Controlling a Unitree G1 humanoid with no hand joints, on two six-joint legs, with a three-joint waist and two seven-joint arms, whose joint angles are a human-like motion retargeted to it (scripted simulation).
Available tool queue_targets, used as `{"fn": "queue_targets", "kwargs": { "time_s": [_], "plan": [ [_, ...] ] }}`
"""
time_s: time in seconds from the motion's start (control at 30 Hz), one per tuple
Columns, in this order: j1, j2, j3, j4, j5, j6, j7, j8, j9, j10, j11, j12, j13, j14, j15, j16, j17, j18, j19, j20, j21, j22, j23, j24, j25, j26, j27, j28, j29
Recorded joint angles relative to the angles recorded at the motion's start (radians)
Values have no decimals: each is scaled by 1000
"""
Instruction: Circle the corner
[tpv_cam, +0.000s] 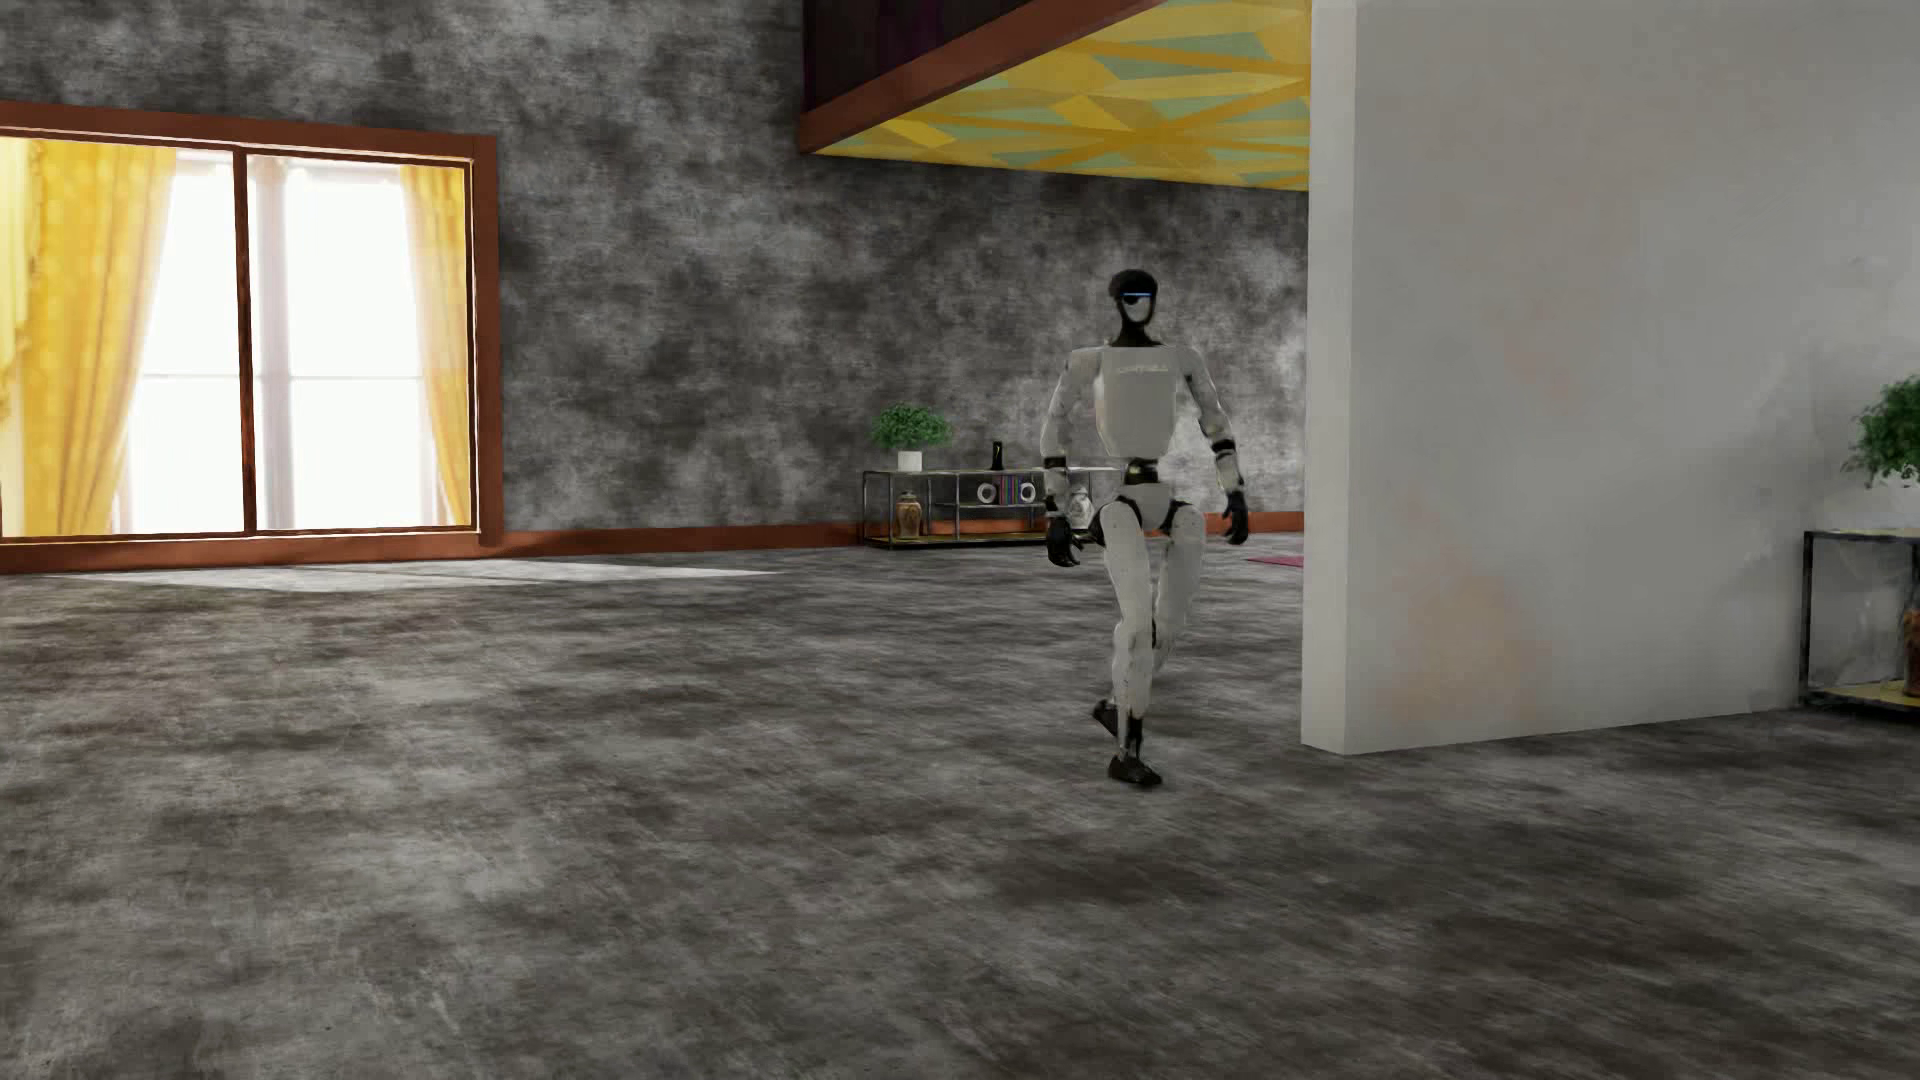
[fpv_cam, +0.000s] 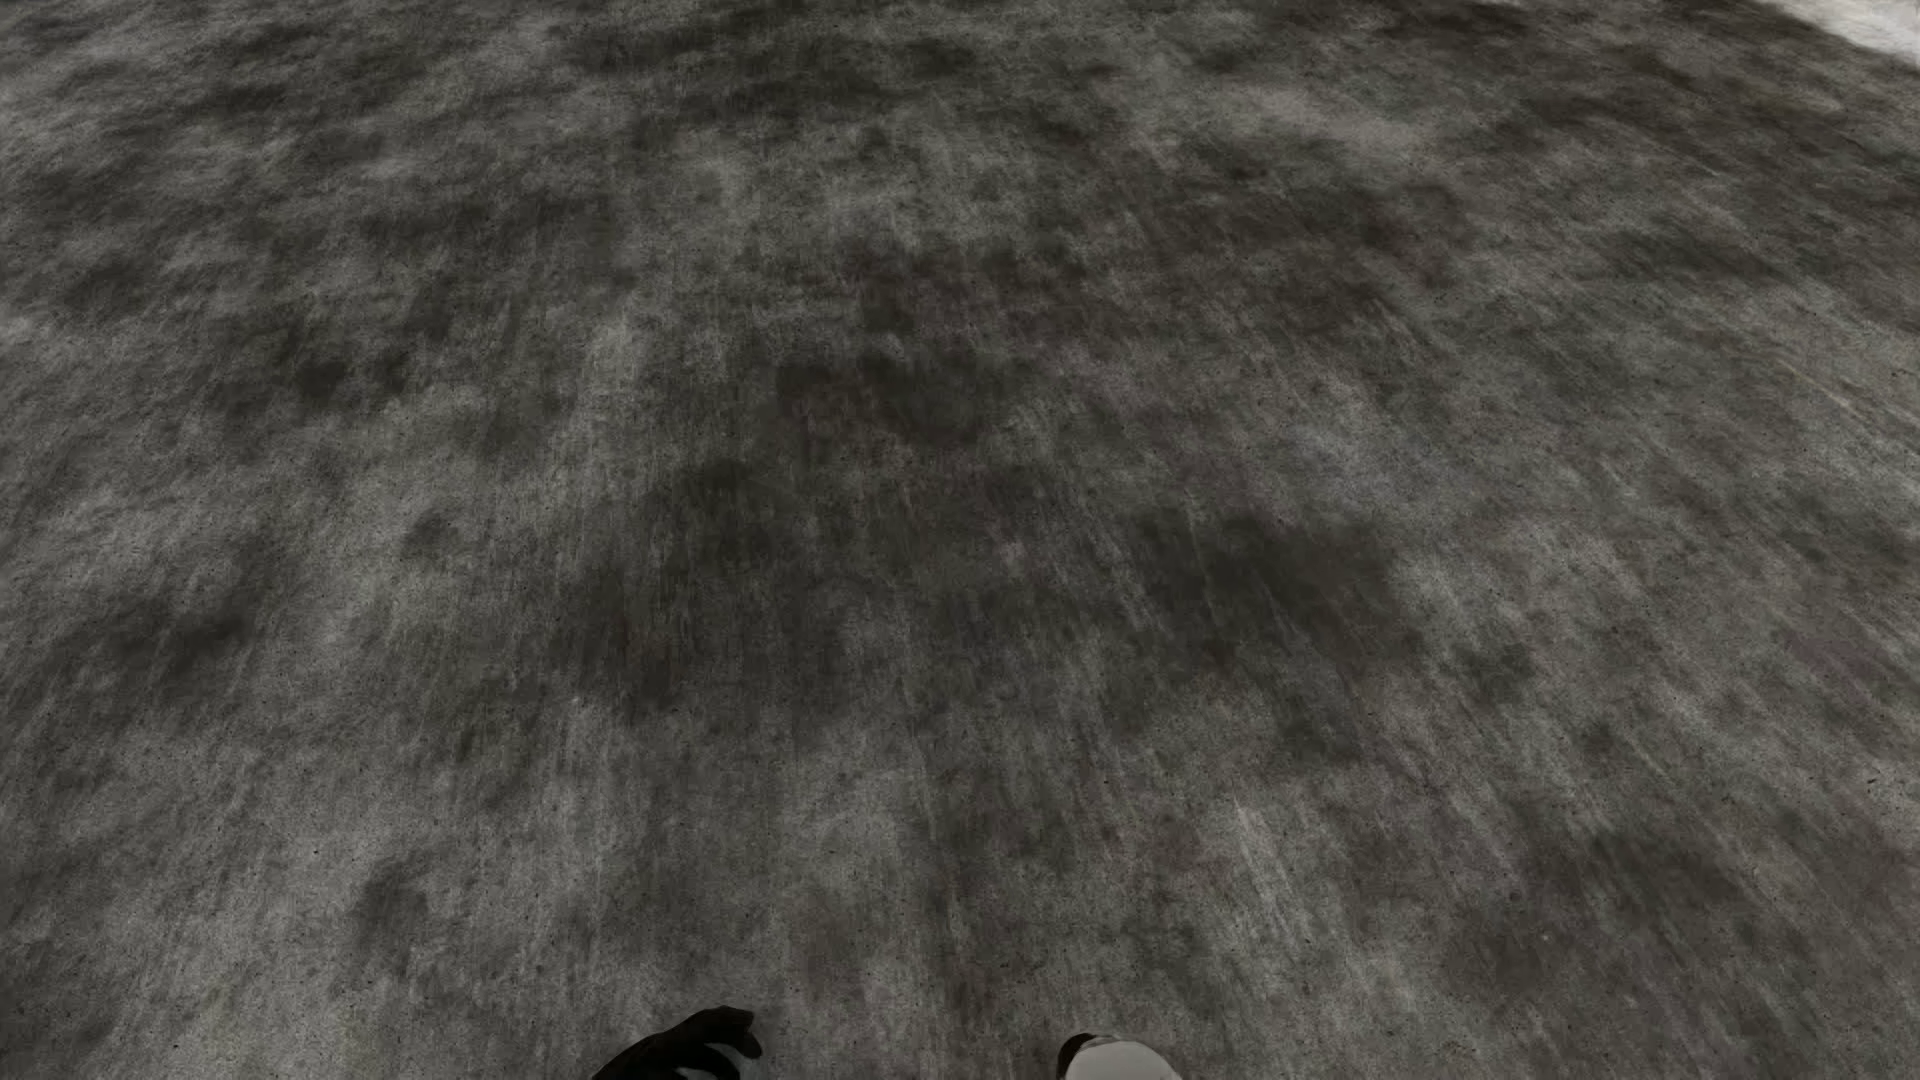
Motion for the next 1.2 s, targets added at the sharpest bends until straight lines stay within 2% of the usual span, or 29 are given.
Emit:
{"fn": "queue_targets", "kwargs": {
  "time_s": [0.03,0.07,0.1,0.13,0.17,0.2,0.27,0.3,0.33,0.37,0.4,0.43,0.47,0.5,0.53,0.57,0.6,0.63,0.67,0.7,0.8,0.87,0.9,0.93,0.97,1.0,1.07,1.1,1.2],
  "plan": [
    [48,-19,-29,30,29,16,0,0,14,36,93,21,-8,54,8,2,-3,0,0,58,19,-30,13,0,0,0,0,0,0],
    [38,-44,-49,59,48,34,0,0,-4,132,184,41,-7,176,66,-15,-2,0,0,87,25,-16,32,0,0,0,0,0,0],
    [8,-14,-57,108,100,70,0,0,3,307,272,74,-10,386,32,-49,-1,0,0,100,24,17,60,0,0,0,0,0,0],
    [-109,19,-34,101,134,66,0,0,1,566,287,104,-24,563,-23,-61,6,0,0,87,7,32,69,0,0,0,0,0,0],
    [-230,89,-13,122,178,74,0,0,22,835,279,115,-27,569,-75,-75,13,0,0,61,-26,54,48,0,0,0,0,0,0],
    [-349,186,24,119,169,60,0,0,41,991,243,115,-43,502,-99,-74,12,0,0,-15,-15,71,18,0,0,0,0,0,0],
    [-547,335,156,83,142,1,0,0,53,914,162,189,-72,516,-123,-71,12,0,0,-36,-9,33,-68,0,0,0,0,0,0],
    [-598,420,206,68,118,-10,0,0,64,711,127,193,-92,609,-137,-88,-2,0,0,-94,-5,128,-105,0,0,0,0,0,0],
    [-661,476,255,69,119,-17,0,0,50,476,84,224,-103,667,-154,-98,-4,0,0,-53,-31,155,-151,0,0,0,0,0,0],
    [-673,562,284,58,115,-21,0,0,41,225,43,248,-110,576,-185,-98,-12,0,0,-45,-47,183,-189,0,0,0,0,0,0],
    [-669,625,299,48,135,-8,0,0,24,110,10,265,-123,176,-226,-92,-24,0,0,-75,-82,188,-227,0,0,0,0,0,0],
    [-690,660,309,57,140,-2,0,0,-3,-278,8,288,-127,484,-286,-81,-39,0,0,-97,-112,187,-255,0,0,0,0,0,0],
    [-709,690,321,59,157,8,0,0,-12,-334,10,309,-134,548,-326,-76,-47,0,0,-120,-139,197,-256,0,0,0,0,0,0],
    [-745,722,339,44,153,-5,0,0,-3,53,34,318,-127,163,-337,-73,-41,0,0,-138,-174,210,-248,0,0,0,0,0,0],
    [-750,744,344,11,146,-18,0,0,-3,89,92,329,-111,276,-303,-69,-32,0,0,-140,-209,220,-222,0,0,0,0,0,0],
    [-751,692,339,-45,92,-64,0,0,-9,86,257,340,-99,451,-161,-66,-14,0,0,-125,-221,232,-191,0,0,0,0,0,0],
    [-732,641,320,-87,48,-85,0,0,12,161,489,345,-75,573,43,-61,2,0,0,-136,-212,252,-143,0,0,0,0,0,0],
    [-701,525,300,-121,17,-92,0,0,23,198,728,338,-56,600,36,-57,8,0,0,-120,-207,246,-119,0,0,0,0,0,0],
    [-618,418,302,-138,0,-93,0,0,57,186,849,331,-49,588,-83,-50,10,0,0,-91,-185,219,-101,0,0,0,0,0,0],
    [-553,316,256,-130,9,-65,0,0,61,165,822,312,-46,536,-129,-54,11,0,0,-62,-160,204,-70,0,0,0,0,0,0],
    [-375,188,112,-119,18,17,0,0,58,114,273,249,19,344,-140,-38,-17,0,0,-26,-168,93,-67,0,0,0,0,0,0],
    [-321,127,85,-103,-3,47,0,0,23,115,12,212,66,217,401,-18,-16,0,0,45,-167,26,-60,0,0,0,0,0,0],
    [-271,106,66,-102,-31,41,0,0,16,131,41,200,92,142,489,0,-14,0,0,68,-159,-2,-58,0,0,0,0,0,0],
    [-206,134,43,-104,-44,39,0,0,31,167,134,194,118,100,367,12,-13,0,0,75,-172,-26,-63,0,0,0,0,0,0],
    [-222,152,18,-86,-15,60,0,0,30,248,170,188,106,137,209,8,-17,0,0,91,-142,-34,-42,0,0,0,0,0,0],
    [-273,182,-10,-68,-18,81,0,0,36,365,213,177,81,260,98,-30,-16,0,0,137,-131,-7,-17,0,0,0,0,0,0],
    [-379,264,21,-29,-50,117,0,0,60,470,198,141,13,539,-1,-67,-53,0,0,45,-124,2,12,0,0,0,0,0,0],
    [-454,301,55,-9,-80,123,0,0,57,493,177,155,2,575,-28,-74,-59,0,0,33,-167,-21,-7,0,0,0,0,0,0],
    [-653,438,142,53,-139,95,0,0,36,439,146,216,-6,513,-120,-92,-63,0,0,-58,-177,32,-93,0,0,0,0,0,0]
  ]
}}
